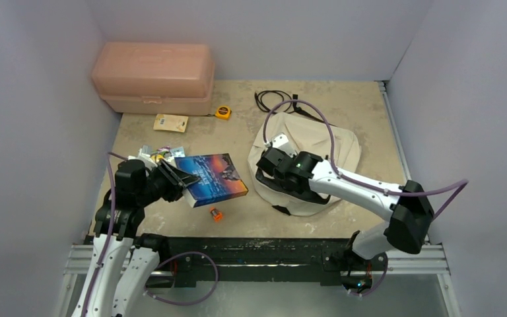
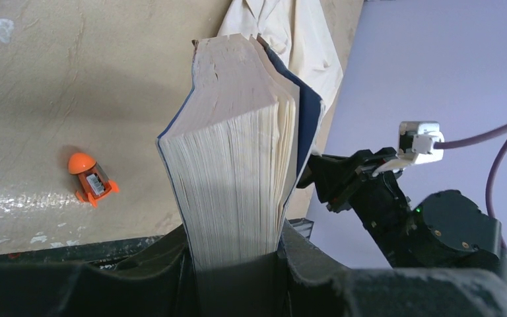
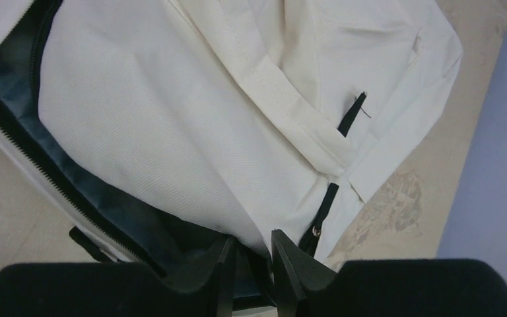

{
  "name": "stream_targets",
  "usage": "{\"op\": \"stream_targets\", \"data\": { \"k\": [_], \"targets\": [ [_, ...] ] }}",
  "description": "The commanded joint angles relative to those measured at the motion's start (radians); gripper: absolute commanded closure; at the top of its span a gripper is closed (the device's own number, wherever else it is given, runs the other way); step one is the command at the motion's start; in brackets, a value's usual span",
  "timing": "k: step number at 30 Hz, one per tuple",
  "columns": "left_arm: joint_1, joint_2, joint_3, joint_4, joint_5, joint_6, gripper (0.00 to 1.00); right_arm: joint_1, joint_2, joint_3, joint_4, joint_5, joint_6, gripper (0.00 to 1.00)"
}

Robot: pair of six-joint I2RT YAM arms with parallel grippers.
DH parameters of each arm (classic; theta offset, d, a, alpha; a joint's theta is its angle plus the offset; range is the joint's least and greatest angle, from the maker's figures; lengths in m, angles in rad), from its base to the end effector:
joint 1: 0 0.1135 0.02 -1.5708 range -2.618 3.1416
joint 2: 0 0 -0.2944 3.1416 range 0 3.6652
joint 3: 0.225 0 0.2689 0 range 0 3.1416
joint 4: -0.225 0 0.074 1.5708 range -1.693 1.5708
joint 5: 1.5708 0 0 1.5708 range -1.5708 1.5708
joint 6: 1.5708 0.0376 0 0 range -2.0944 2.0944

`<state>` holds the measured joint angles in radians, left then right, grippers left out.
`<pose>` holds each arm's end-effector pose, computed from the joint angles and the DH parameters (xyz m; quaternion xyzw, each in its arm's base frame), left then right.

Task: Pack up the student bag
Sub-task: Place the book in the student bag.

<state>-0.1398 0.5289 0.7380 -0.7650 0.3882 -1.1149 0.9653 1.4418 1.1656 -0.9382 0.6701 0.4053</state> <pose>0.0992 -0.0283 0.3177 -0.3189 0.8016 -0.4164 0.2871 0.1824 0.2225 0.2947 -0.2008 0.9094 -0.1446 0.3344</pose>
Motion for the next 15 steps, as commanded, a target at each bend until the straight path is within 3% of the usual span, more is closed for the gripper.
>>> {"op": "stream_targets", "data": {
  "k": [1, 9, 13, 15],
  "targets": [
    [-0.001, -0.022, 0.035, 0.184, 0.074, -0.031, 1.0, -0.012, 0.086, 0.03, -0.016, 0.143, 0.075, 0.67],
    [-0.001, -0.05, 0.043, 0.154, 0.084, -0.037, 1.0, -0.009, 0.009, -0.11, 0.319, -0.015, -0.14, 0.49],
    [-0.001, -0.057, 0.042, 0.155, 0.087, -0.044, 1.0, -0.011, -0.061, -0.159, 0.435, -0.145, -0.167, 0.48],
    [-0.001, -0.058, 0.041, 0.16, 0.086, -0.048, 1.0, -0.008, -0.079, -0.171, 0.477, -0.209, -0.264, 0.48]
  ]
}}
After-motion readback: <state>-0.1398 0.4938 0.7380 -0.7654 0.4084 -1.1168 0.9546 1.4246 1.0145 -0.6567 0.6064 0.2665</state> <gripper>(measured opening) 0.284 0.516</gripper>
